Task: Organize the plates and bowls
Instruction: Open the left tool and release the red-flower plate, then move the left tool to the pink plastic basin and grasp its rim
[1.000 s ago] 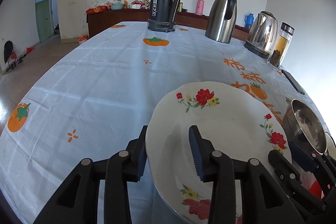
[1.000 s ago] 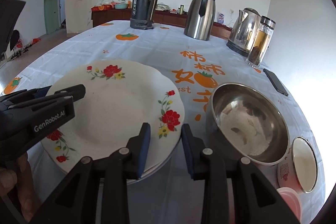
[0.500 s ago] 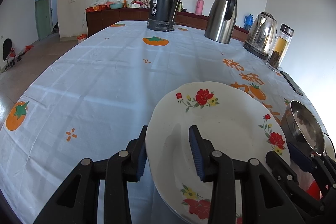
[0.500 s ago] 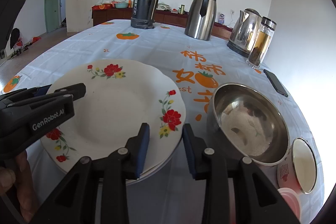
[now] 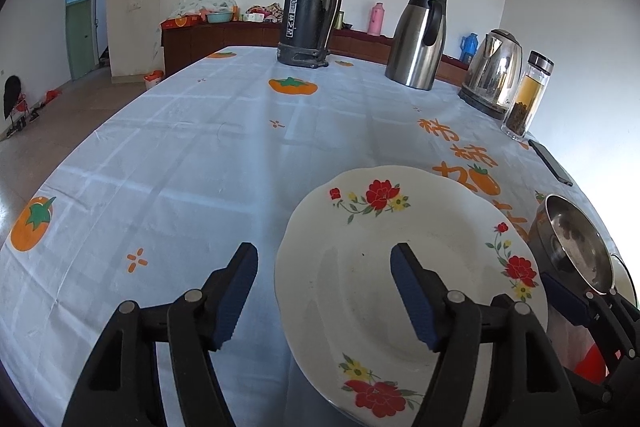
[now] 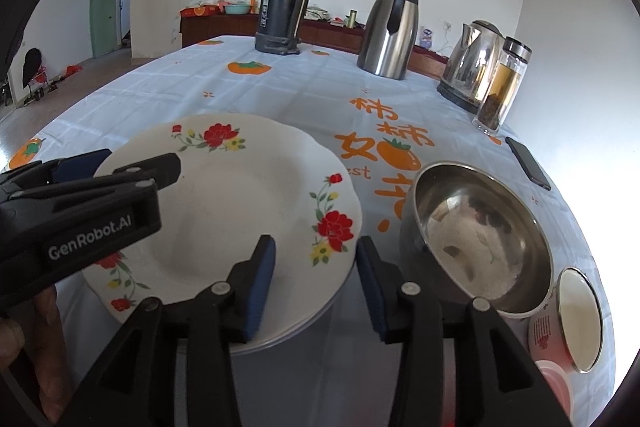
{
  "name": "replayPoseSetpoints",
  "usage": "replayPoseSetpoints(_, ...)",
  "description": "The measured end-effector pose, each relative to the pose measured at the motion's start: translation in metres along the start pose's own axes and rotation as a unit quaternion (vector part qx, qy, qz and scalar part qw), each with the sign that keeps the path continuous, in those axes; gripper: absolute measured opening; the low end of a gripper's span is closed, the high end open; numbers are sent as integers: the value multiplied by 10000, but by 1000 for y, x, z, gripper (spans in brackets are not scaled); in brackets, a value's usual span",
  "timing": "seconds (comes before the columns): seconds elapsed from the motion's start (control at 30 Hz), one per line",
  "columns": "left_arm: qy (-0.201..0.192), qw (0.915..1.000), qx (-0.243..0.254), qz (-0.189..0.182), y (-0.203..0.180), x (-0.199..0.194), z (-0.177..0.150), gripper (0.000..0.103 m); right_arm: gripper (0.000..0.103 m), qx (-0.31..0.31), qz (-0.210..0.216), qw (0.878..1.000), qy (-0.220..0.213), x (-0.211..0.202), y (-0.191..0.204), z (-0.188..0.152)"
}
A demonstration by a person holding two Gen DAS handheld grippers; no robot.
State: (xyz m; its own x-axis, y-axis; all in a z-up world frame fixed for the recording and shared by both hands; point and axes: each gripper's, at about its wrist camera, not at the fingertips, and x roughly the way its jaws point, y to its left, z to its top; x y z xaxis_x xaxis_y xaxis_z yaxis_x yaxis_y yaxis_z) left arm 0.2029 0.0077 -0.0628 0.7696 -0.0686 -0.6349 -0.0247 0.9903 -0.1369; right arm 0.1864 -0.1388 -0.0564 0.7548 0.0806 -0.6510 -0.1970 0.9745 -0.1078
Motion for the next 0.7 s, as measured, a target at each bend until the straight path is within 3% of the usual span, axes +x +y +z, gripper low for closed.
replayPoseSetpoints(0.4, 0, 9998, -170, 35, 7, 0, -1, 72, 46, -46, -11, 9993, -369, -14, 3, -1)
replayPoseSetpoints(0.5, -69, 9997, -212, 125, 9, -4, -1, 72, 46, 43, 26, 9978, -668, -30, -2, -3)
replayPoseSetpoints(0.63, -221, 9992, -138, 312, 9, -22, -10, 72, 43, 118, 377, 9939, -1025, -63, -11, -7)
replayPoseSetpoints(0.7, -339, 9990, -143, 247, 6, -39, -14, 72, 40, 157, 467, 9917, -1191, -81, -20, -13)
